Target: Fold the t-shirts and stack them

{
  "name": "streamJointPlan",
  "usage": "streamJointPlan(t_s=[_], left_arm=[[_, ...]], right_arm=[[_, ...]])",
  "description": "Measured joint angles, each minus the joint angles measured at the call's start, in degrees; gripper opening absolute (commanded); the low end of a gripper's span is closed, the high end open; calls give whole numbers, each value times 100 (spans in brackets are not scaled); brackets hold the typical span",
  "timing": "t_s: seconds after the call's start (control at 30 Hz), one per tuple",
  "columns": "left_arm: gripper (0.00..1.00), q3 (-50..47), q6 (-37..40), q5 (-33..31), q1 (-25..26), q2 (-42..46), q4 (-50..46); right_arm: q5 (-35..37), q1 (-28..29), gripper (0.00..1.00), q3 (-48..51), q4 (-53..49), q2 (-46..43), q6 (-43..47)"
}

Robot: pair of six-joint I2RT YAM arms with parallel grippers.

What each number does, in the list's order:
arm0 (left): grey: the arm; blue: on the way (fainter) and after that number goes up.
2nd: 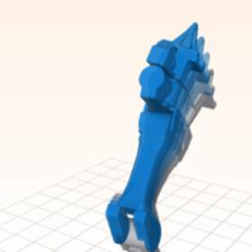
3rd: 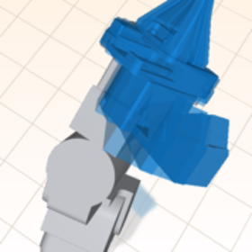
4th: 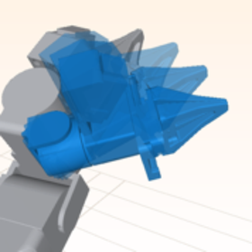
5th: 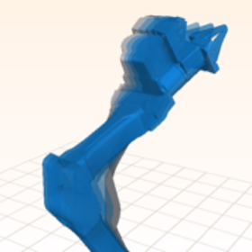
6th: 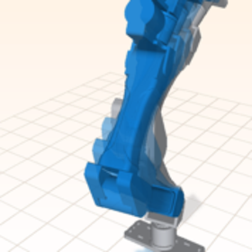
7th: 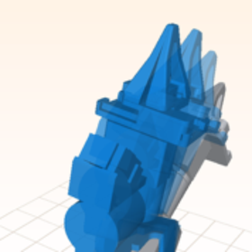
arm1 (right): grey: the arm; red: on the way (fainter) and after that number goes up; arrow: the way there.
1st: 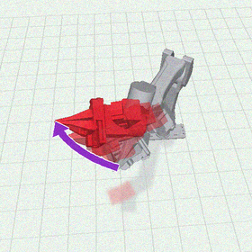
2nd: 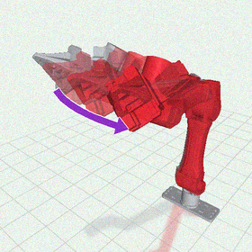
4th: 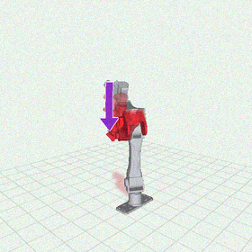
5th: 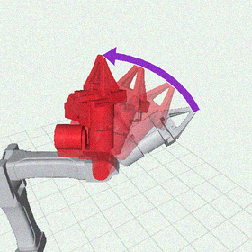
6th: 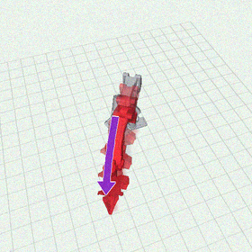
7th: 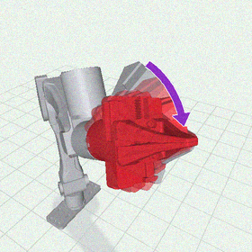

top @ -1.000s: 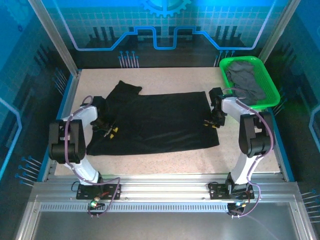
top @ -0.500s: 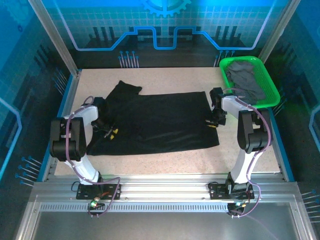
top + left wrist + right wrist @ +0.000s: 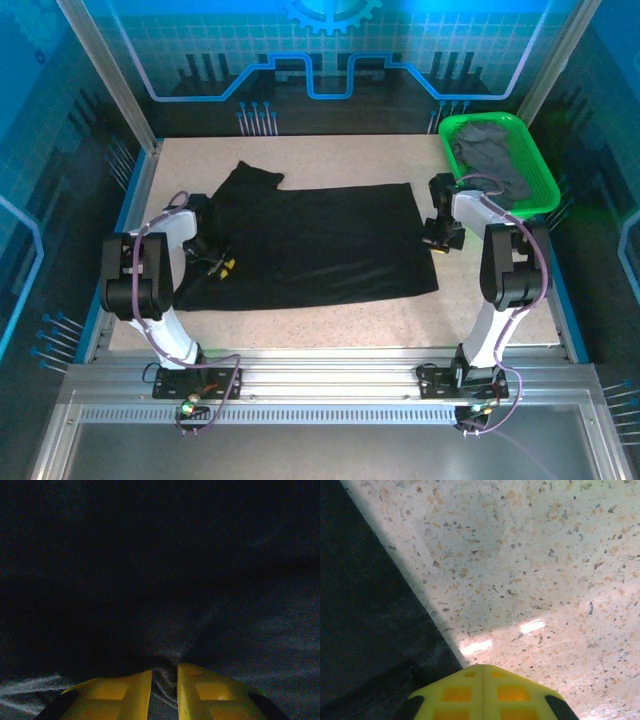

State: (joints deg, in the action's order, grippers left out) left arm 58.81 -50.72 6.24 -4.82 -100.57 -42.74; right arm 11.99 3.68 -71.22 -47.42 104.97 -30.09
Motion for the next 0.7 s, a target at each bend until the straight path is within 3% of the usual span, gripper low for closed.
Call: streamJointPlan(t_s=[0.17,0.33,0.5,0.7], left_arm=[[23,0,-22,2,0,7,0],[30,0,-39,-151,2,267,-50],[29,11,-48,-76,11,734,-70],[28,55,-173,177,37,243,175]], right_arm=[[-44,2,0,-50,-11,2,-55],[-181,114,21,13,24,-173,-122],[-693,640,23,289,118,-592,-385],[-1200,1207,23,638,245,-275,-807]])
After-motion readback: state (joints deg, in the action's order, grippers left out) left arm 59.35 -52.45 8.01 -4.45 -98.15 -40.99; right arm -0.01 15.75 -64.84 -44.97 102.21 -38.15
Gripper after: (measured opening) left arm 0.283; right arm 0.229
